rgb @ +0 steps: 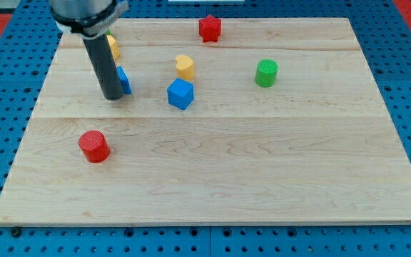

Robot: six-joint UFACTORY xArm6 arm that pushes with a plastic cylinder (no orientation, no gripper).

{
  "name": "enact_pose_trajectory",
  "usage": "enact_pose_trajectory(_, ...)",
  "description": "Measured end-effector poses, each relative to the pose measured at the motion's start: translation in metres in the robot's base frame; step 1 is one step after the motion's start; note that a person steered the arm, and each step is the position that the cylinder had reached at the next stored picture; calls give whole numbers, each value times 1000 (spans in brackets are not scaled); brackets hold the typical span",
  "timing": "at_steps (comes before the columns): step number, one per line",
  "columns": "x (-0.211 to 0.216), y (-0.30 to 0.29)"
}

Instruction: Move the blue triangle top right to the green circle

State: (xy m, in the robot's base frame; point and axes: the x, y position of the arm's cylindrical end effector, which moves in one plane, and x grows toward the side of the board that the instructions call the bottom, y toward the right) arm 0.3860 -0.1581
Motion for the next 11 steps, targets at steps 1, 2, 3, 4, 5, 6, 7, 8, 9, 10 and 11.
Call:
enact_pose_trajectory(1, -35, 7)
enact_pose_trajectory(2, -45, -17)
enact_pose_trajectory(3, -61, -10)
enact_pose_trajectory(4, -84, 52)
enact_pose_trajectory(5, -115, 104)
enact_pose_trajectory(6, -118, 69)
enact_pose_trajectory(7, -146, 91)
enact_pose_trajectory(8, -139, 117)
enact_pose_trajectory(9, -110, 159)
enact_pose_trajectory(10, -97, 174)
enact_pose_trajectory(11, -94, 210)
